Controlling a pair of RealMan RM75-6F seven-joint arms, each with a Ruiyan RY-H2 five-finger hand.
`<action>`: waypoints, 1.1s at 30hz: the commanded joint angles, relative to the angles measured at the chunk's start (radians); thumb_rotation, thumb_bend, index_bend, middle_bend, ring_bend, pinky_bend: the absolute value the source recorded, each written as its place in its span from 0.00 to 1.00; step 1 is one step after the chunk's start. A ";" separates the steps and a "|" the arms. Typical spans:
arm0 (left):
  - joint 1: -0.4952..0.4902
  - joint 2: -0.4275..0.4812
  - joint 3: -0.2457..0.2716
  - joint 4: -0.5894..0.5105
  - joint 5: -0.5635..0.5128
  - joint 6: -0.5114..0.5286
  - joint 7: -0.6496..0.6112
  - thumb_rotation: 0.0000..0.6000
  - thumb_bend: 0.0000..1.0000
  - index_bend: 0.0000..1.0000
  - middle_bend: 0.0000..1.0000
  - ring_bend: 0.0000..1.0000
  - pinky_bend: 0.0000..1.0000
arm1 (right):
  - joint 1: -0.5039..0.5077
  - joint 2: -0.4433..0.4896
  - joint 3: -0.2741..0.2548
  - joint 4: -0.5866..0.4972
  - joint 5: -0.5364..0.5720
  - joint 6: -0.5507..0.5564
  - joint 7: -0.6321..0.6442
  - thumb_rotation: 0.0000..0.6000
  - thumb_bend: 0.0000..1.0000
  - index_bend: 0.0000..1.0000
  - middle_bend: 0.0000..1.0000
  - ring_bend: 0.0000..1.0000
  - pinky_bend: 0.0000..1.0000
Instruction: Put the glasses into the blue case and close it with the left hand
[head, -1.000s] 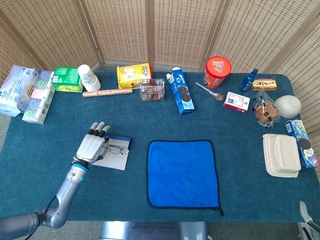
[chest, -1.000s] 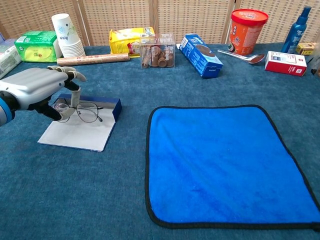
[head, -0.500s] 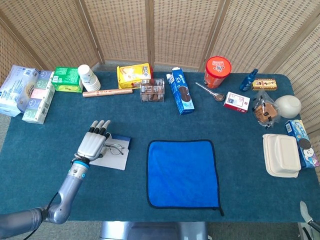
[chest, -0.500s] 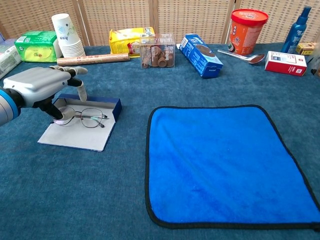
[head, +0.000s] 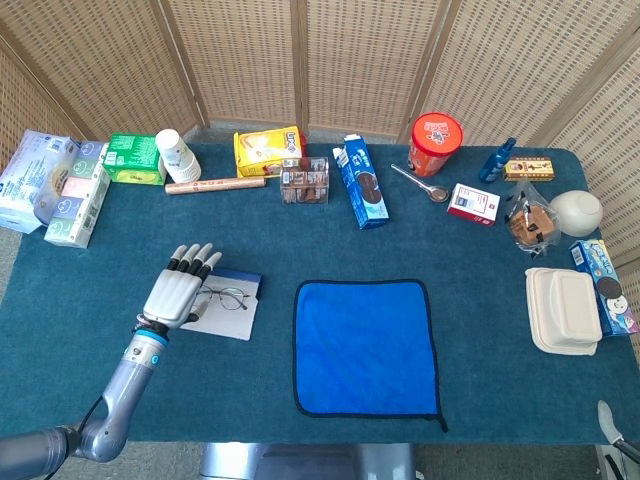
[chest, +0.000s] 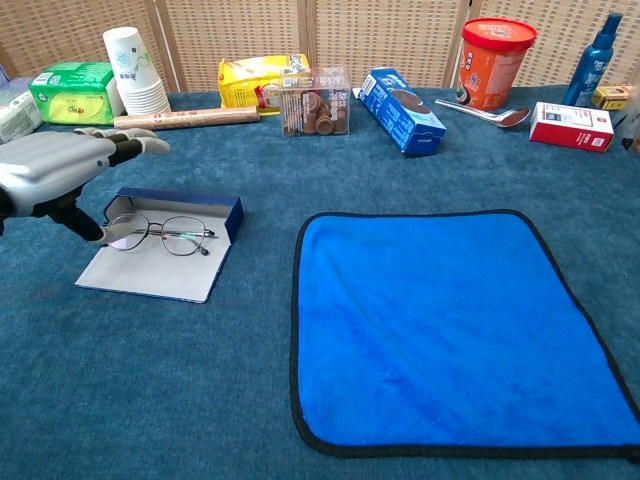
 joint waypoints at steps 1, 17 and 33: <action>0.005 0.001 0.001 0.017 -0.005 0.006 0.001 0.94 0.29 0.00 0.00 0.00 0.00 | 0.000 0.000 0.000 0.001 -0.001 0.002 0.002 0.67 0.33 0.04 0.13 0.00 0.11; 0.004 -0.024 -0.009 0.158 -0.056 -0.035 -0.014 0.89 0.28 0.00 0.00 0.00 0.00 | 0.007 -0.002 0.000 -0.004 -0.004 -0.006 -0.004 0.67 0.33 0.04 0.13 0.00 0.11; -0.037 -0.088 -0.049 0.231 -0.071 -0.053 -0.009 0.89 0.28 0.00 0.00 0.00 0.00 | 0.005 0.001 -0.001 -0.010 -0.002 -0.005 -0.008 0.67 0.33 0.04 0.13 0.00 0.11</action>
